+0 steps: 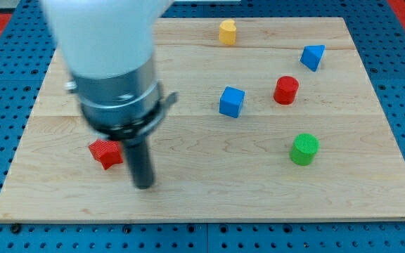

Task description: Move the red star to the top left corner of the board

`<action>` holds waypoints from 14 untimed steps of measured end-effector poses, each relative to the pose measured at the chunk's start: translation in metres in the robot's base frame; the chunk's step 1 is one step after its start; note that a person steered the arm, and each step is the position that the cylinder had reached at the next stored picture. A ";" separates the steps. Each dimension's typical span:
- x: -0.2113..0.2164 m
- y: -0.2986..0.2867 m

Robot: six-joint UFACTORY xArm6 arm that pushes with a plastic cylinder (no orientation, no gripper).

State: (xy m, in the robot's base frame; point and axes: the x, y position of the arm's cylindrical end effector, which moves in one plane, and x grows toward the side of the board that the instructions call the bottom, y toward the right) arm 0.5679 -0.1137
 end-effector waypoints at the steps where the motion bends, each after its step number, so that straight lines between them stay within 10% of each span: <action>1: -0.067 -0.064; 12: -0.280 -0.119; 14: -0.252 -0.113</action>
